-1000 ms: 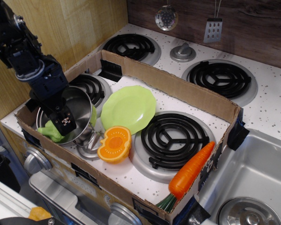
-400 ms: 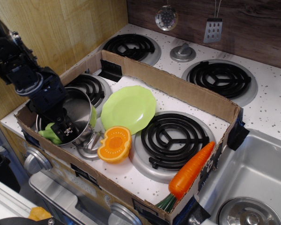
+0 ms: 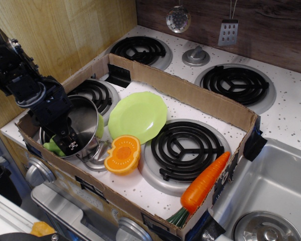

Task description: Take broccoli out of pan

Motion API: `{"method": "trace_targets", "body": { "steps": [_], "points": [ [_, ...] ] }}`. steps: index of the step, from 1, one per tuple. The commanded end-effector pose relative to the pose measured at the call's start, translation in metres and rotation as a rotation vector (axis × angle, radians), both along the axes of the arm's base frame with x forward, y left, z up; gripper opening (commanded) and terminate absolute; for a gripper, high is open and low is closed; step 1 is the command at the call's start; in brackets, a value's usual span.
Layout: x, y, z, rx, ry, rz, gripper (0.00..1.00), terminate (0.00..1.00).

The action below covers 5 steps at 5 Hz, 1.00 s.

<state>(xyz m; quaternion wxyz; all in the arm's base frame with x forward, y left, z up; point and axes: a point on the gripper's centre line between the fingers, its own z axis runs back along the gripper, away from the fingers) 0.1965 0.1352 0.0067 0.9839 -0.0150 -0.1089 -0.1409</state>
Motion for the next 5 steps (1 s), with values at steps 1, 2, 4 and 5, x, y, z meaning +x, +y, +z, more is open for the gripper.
{"method": "trace_targets", "body": {
  "steps": [1, 2, 4, 5],
  "points": [
    [0.017, 0.007, 0.029, 0.068, -0.033, -0.035, 0.00, 0.00],
    [0.028, 0.004, 0.057, 0.118, -0.043, -0.019, 0.00, 0.00],
    [0.037, -0.053, 0.102, 0.134, 0.003, 0.178, 0.00, 0.00],
    [0.046, -0.090, 0.098, 0.016, 0.010, 0.246, 0.00, 0.00]
  ]
}}
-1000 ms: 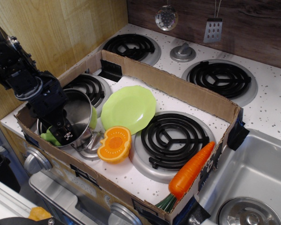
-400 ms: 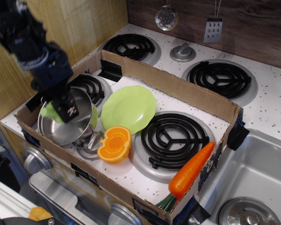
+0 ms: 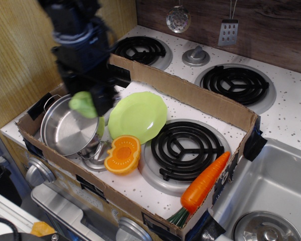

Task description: Take broccoli out of pan

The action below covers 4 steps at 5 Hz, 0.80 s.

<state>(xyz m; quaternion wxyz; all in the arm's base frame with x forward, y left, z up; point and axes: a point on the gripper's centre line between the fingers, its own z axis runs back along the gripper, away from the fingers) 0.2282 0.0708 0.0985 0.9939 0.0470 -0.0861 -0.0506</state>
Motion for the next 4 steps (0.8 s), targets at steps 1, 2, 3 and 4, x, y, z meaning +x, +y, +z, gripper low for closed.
{"method": "trace_targets", "body": {
  "steps": [1, 2, 3, 4],
  "points": [
    [0.013, -0.052, -0.012, -0.131, -0.066, 0.103, 0.00, 0.00],
    [0.004, -0.068, -0.035, -0.159, -0.098, 0.144, 0.00, 0.00],
    [-0.006, -0.081, -0.048, -0.171, -0.125, 0.196, 0.00, 0.00],
    [-0.016, -0.092, -0.063, -0.165, -0.153, 0.239, 0.00, 0.00]
  ]
}}
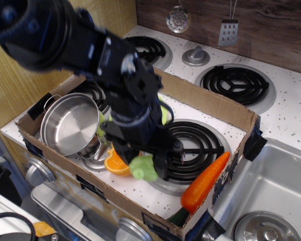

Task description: Take broccoli out of pan

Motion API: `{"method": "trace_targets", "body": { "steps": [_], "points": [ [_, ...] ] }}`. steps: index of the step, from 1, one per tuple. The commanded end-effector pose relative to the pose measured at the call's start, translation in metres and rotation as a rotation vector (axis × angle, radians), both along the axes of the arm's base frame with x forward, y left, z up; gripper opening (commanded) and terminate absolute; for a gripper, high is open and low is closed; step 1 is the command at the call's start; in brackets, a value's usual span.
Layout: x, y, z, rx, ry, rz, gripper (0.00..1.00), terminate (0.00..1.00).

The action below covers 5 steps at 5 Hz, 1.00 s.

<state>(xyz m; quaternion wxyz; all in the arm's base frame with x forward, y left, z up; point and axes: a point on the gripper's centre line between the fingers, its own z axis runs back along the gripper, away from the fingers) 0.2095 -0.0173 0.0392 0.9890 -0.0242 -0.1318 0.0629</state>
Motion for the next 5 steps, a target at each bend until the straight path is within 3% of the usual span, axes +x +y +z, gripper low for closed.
{"method": "trace_targets", "body": {
  "steps": [1, 2, 4, 5],
  "points": [
    [-0.001, -0.009, -0.005, -0.015, -0.068, 0.041, 0.00, 0.00],
    [0.000, -0.012, -0.003, -0.010, -0.077, 0.034, 1.00, 0.00],
    [0.008, -0.003, 0.040, 0.102, -0.036, 0.067, 1.00, 0.00],
    [0.016, 0.005, 0.072, 0.125, -0.003, 0.065, 1.00, 1.00]
  ]
}}
